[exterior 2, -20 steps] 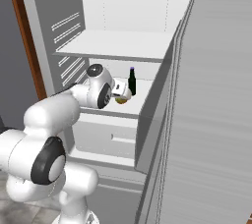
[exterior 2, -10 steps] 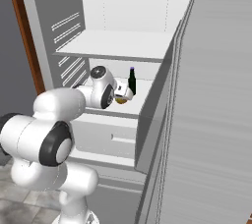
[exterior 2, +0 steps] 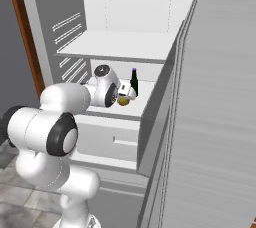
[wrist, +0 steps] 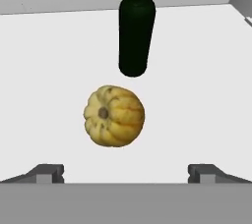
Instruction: Pick squash from the fridge and place it on the plate on the counter.
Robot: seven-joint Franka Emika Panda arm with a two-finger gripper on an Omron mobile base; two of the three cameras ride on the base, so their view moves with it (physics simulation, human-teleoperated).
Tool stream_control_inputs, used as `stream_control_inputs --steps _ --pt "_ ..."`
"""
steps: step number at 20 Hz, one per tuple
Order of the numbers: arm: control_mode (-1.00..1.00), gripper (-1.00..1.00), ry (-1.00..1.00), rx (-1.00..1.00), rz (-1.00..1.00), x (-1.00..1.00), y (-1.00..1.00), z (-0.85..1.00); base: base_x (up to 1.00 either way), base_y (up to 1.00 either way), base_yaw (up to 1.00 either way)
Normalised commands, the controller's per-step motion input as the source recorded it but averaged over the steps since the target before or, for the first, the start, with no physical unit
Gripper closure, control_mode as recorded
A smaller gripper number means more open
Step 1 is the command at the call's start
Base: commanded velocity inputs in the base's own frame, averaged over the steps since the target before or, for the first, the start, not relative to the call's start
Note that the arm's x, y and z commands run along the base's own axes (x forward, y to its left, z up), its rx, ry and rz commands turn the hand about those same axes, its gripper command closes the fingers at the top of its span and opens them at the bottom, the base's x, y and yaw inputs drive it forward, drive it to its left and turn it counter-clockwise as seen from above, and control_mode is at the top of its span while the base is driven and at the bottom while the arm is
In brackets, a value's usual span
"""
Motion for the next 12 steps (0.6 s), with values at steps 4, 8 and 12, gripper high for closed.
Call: stream_control_inputs --steps 4,8,12 --pt "-1.00 -1.00 0.02 0.00 0.00 0.21 0.00 -0.05 0.00 0.00 0.00" --pt "-1.00 -1.00 0.01 0.00 0.00 0.24 0.00 -0.15 0.00 0.00 0.00" --pt "-1.00 -1.00 0.03 0.00 0.00 0.06 0.00 -0.24 0.00 0.00 0.00"
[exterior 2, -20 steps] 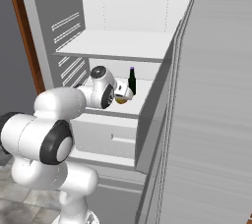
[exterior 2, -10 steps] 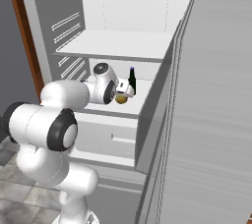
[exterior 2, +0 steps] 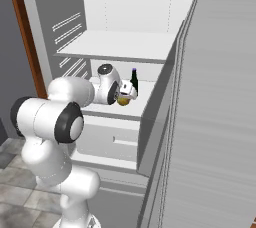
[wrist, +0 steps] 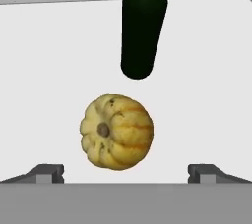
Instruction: Pick squash from the fridge and place it on the plate on the counter.
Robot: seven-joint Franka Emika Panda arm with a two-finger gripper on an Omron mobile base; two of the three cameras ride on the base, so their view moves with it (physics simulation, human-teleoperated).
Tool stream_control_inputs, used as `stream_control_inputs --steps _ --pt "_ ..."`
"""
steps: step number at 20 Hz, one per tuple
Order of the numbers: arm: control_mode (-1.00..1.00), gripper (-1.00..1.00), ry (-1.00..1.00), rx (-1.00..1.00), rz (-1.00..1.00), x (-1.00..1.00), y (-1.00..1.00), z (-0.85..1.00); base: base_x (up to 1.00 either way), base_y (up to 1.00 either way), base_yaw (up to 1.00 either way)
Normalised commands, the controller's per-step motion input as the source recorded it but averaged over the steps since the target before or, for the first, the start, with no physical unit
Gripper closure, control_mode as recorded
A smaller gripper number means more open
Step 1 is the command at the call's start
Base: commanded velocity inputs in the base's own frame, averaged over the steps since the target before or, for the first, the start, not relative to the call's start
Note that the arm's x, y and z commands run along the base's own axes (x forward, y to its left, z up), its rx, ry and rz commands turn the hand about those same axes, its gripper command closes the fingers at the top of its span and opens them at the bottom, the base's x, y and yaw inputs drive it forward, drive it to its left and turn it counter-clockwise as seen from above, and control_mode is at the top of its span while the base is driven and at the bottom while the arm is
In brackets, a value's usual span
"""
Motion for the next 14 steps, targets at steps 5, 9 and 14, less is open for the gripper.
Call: stream_control_inputs --steps 5,9,14 --pt "-1.00 -1.00 0.06 0.00 0.00 0.00 0.00 -0.28 0.00 0.00 0.00" --pt "-1.00 -1.00 0.01 0.01 0.00 0.17 0.00 -0.12 0.00 0.00 0.00" --pt "-1.00 -1.00 0.00 0.00 0.00 0.25 0.00 -0.01 0.00 0.00 0.00"
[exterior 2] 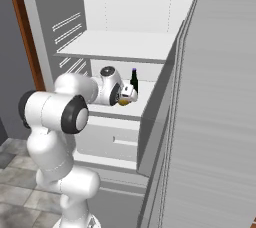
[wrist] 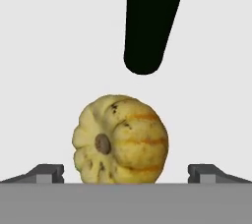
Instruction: Pick squash from the fridge and place it on the plate on the counter.
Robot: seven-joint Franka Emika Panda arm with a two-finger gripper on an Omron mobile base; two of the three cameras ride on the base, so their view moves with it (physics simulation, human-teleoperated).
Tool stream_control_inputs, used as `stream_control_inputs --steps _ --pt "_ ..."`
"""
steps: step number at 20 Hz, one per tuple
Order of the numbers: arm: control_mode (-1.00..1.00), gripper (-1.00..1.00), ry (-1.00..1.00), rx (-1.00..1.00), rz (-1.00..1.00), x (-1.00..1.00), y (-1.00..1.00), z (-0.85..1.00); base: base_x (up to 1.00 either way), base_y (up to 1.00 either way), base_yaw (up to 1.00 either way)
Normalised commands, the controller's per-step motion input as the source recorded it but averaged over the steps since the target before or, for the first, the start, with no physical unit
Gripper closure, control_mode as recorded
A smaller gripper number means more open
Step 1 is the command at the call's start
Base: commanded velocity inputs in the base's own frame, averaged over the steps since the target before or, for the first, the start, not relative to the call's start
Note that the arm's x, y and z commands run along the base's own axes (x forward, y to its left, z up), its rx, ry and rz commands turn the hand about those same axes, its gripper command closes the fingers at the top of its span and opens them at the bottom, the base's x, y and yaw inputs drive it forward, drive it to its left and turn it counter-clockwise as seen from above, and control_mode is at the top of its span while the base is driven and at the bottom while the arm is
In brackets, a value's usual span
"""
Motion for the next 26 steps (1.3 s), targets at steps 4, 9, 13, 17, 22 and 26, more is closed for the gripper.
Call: stream_control_inputs --steps 4,9,13,17,22,26 --pt "-1.00 -1.00 0.00 0.00 0.00 0.09 0.00 -0.02 0.00 0.00 0.00" --pt "-1.00 -1.00 0.00 0.02 0.00 0.00 -0.01 -0.08 0.00 0.00 0.00" --pt "-1.00 -1.00 0.00 0.02 0.00 0.08 -0.08 -0.24 0.00 0.00 0.00" --pt "-1.00 -1.00 0.00 0.01 0.00 0.17 -0.07 -0.17 0.00 0.00 0.00" --pt "-1.00 1.00 0.00 0.01 0.00 0.03 0.00 -0.03 0.00 0.00 0.00" --pt "-1.00 1.00 0.00 0.00 0.00 0.00 0.00 0.00 0.00 0.00 0.00"
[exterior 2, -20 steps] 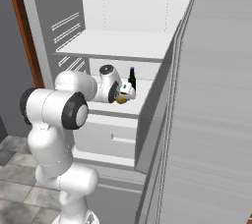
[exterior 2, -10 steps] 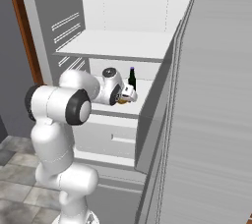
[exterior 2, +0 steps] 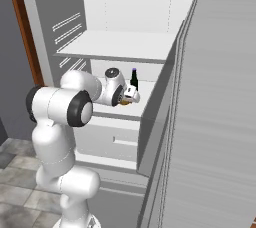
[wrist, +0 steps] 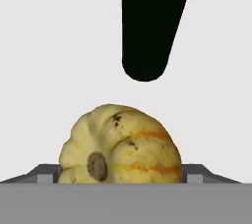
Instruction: Pick squash from the fridge and place it on the plate on the counter.
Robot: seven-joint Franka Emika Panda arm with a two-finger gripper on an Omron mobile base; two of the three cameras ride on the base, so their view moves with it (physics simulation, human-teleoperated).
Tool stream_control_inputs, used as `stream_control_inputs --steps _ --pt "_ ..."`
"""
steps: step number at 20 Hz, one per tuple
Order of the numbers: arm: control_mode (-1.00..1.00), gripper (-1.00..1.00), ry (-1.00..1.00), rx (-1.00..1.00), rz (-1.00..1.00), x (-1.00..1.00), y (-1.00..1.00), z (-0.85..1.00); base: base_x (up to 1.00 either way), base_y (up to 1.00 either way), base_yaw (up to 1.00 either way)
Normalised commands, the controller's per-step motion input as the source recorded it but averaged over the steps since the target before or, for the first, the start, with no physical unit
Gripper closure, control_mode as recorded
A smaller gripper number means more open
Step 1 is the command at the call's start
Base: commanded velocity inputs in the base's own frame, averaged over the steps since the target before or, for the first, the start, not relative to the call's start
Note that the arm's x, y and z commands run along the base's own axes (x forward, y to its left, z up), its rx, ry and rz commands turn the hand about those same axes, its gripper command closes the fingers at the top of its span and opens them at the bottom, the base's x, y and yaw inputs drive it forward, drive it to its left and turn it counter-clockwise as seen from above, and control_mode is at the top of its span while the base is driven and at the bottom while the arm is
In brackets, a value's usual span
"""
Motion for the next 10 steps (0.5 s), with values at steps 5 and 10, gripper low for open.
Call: stream_control_inputs --steps 5,10 --pt "-1.00 1.00 -0.05 0.00 0.00 -0.26 0.00 0.00 0.00 0.00 0.00" --pt "-1.00 1.00 -0.19 0.00 0.00 -0.97 0.00 0.14 0.00 0.00 0.00"
